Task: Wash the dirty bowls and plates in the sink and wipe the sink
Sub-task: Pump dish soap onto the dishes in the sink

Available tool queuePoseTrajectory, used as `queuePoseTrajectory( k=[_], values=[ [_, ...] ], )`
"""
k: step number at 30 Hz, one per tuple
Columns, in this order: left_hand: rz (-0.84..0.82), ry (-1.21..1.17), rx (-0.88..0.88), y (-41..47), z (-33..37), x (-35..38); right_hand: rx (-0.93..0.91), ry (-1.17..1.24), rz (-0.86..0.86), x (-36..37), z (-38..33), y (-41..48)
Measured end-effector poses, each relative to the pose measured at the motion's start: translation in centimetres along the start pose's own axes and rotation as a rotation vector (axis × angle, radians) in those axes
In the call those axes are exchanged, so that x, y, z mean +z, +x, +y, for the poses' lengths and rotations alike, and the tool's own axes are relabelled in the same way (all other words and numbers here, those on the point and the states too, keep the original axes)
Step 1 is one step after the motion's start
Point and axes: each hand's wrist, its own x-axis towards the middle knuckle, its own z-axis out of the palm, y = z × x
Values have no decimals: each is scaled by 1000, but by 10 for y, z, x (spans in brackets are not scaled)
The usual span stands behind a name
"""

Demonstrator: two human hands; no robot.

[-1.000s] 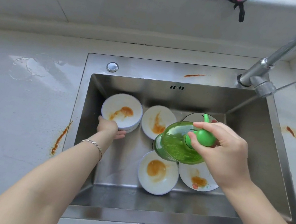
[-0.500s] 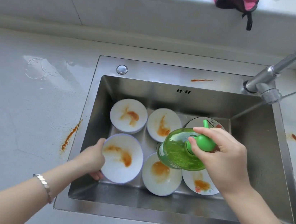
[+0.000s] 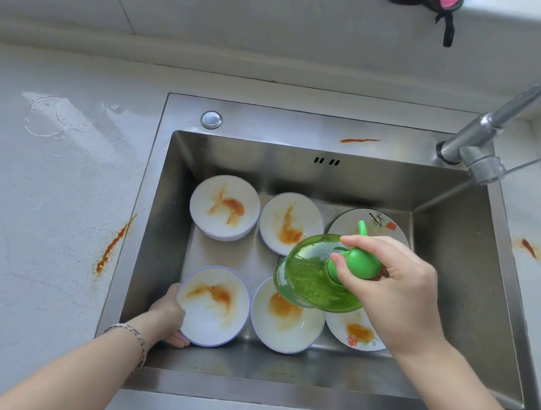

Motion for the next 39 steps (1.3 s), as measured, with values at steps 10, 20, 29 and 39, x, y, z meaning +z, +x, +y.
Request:
queuePoseTrajectory(
  k=[10, 20, 29, 39],
  values=[
    [45, 482, 117, -34, 24, -7, -59, -28, -35, 0, -7, 2],
    [-388, -110, 990, -142, 99, 8, 146, 193, -107, -27, -50, 36],
    [-280, -335, 814, -141, 112, 33, 513, 274, -224, 0, -8, 71],
    [-328, -451, 682, -122, 125, 24, 475, 304, -176, 31, -3, 85]
  ],
)
